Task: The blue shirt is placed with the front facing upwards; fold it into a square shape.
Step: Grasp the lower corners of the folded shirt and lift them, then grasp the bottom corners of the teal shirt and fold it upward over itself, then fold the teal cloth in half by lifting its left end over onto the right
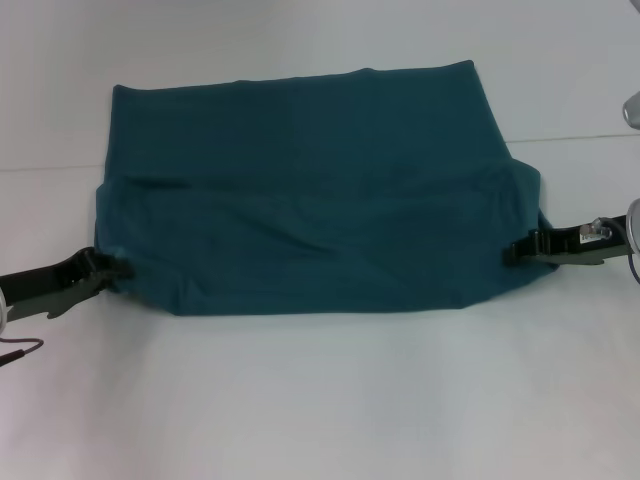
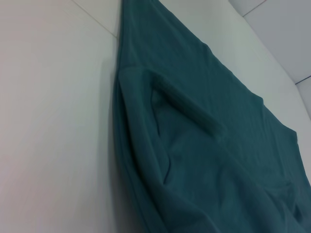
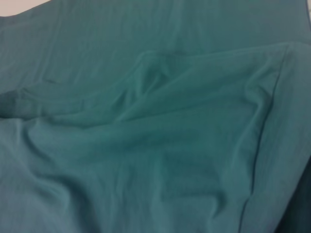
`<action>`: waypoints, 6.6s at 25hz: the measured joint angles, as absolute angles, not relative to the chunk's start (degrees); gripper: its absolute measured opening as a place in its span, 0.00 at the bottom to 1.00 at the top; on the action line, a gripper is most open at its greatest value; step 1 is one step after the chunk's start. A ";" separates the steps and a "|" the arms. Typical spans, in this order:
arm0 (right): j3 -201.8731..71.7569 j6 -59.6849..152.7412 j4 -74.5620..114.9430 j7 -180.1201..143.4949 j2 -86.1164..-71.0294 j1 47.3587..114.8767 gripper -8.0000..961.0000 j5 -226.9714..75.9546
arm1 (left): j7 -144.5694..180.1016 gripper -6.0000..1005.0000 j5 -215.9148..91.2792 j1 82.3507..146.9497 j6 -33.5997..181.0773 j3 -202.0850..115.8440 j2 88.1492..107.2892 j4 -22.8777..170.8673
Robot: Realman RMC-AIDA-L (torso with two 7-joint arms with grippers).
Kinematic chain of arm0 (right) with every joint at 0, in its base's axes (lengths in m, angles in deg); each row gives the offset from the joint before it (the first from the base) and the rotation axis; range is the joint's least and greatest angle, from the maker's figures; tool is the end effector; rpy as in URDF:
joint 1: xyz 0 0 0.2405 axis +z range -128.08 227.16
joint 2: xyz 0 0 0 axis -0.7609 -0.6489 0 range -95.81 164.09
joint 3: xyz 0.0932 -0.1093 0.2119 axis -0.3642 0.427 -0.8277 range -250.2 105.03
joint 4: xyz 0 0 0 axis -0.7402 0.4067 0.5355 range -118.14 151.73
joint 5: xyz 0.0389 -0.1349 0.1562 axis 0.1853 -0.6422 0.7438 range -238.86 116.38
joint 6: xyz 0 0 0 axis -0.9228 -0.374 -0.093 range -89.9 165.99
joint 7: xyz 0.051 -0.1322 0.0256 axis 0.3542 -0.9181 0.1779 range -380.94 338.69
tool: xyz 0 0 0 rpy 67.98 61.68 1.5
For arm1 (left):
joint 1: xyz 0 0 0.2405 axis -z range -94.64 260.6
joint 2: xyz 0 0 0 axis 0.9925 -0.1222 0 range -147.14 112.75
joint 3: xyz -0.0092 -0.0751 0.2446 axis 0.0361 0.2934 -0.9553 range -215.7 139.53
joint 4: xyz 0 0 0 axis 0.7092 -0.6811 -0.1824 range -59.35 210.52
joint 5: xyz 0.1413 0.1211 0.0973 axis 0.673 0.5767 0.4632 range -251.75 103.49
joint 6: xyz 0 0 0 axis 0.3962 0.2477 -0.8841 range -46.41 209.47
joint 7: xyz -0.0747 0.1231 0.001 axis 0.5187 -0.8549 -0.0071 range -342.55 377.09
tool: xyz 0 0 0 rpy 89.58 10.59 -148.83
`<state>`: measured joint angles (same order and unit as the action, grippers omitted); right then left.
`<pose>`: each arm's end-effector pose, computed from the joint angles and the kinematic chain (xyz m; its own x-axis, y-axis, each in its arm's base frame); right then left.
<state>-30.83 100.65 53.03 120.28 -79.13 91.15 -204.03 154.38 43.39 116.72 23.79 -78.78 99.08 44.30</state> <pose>0.2988 0.4147 0.0359 0.2880 -0.8650 -0.4108 -0.9279 -0.1461 -0.3429 -0.3157 0.3884 0.0111 -0.0303 0.7684 0.6392 0.9995 0.0234 0.0193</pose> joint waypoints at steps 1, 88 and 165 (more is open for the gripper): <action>-30.83 100.69 53.05 120.28 -79.03 91.12 0.38 -204.04 | 154.37 0.11 43.46 116.72 23.79 -78.78 99.06 44.32; -31.18 78.42 49.28 115.79 -80.78 95.14 0.19 -200.37 | 165.09 0.10 68.26 128.01 35.01 -81.69 95.17 43.51; -33.93 123.63 57.42 98.70 -79.25 76.22 0.80 -172.23 | 160.34 0.66 34.89 109.40 17.93 -77.30 101.13 42.51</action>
<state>-33.93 123.63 57.42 98.70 -79.25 76.22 -172.23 160.34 34.89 109.40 17.93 -77.30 101.13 42.51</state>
